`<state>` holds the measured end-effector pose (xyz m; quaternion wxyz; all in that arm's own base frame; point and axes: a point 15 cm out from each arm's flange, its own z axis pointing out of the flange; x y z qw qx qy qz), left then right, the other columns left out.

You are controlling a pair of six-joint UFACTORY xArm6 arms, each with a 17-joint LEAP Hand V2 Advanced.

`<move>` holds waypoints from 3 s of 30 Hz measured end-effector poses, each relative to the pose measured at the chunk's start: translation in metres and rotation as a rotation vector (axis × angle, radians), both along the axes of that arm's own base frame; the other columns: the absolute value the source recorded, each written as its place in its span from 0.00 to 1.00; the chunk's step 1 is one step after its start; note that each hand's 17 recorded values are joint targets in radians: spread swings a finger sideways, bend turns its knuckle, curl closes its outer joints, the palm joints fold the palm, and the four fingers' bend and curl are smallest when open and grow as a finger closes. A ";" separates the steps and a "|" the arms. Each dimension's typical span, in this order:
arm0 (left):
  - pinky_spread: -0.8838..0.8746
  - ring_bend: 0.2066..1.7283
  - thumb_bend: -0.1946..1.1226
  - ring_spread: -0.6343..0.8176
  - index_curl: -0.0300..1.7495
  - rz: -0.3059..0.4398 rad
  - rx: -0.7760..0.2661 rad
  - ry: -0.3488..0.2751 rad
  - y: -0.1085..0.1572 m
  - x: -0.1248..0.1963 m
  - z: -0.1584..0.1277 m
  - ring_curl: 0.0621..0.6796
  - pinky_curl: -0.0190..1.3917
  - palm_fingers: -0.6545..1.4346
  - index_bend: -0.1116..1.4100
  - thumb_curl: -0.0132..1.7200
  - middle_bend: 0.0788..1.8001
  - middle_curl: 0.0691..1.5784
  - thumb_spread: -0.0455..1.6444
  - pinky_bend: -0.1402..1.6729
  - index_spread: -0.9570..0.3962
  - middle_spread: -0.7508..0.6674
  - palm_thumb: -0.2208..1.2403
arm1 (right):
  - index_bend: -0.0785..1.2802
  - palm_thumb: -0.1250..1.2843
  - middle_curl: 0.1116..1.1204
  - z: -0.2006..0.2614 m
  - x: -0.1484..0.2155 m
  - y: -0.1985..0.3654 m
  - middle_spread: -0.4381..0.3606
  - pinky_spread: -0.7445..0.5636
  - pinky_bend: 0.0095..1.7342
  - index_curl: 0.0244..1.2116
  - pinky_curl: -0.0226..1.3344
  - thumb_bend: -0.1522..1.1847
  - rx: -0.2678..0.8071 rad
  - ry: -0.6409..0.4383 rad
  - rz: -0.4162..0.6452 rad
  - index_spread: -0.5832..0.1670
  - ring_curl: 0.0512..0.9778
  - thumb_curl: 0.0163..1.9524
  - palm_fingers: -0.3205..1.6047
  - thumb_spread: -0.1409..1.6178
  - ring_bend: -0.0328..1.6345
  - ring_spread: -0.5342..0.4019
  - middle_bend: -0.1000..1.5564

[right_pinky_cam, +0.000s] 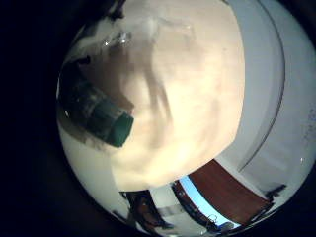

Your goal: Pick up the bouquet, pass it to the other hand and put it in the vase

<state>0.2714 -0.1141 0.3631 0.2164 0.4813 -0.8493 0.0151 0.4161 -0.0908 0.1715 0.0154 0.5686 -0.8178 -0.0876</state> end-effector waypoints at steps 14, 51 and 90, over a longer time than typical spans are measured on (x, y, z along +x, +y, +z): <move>0.86 0.15 0.13 0.84 0.23 0.019 0.014 -0.026 -0.006 0.007 0.017 0.23 0.13 0.37 0.20 0.19 0.06 0.15 0.70 0.26 0.72 0.80 0.39 | 0.91 0.91 0.65 0.122 -0.022 -0.019 0.40 0.43 0.88 0.71 0.31 0.15 0.029 -0.199 0.014 0.47 0.59 0.40 0.76 0.59 0.90 0.38 0.88; 0.85 0.20 0.13 0.83 0.20 0.241 -0.736 -0.011 -0.057 0.034 0.172 0.26 0.14 0.36 0.18 0.18 0.07 0.16 0.69 0.29 0.80 0.83 0.36 | 0.96 0.89 0.60 0.389 -0.110 0.110 0.42 0.43 0.80 0.66 0.46 0.11 0.947 -0.912 0.339 0.52 0.62 0.55 0.77 0.55 0.91 0.39 0.90; 0.84 0.24 0.13 0.81 0.19 0.246 -1.132 0.101 -0.070 -0.024 0.234 0.24 0.13 0.39 0.18 0.20 0.09 0.19 0.62 0.33 0.83 0.80 0.38 | 0.98 0.80 0.58 0.346 -0.178 0.231 0.42 0.42 0.73 0.63 0.61 0.11 1.040 -0.651 0.736 0.53 0.63 0.57 0.77 0.58 0.91 0.39 0.91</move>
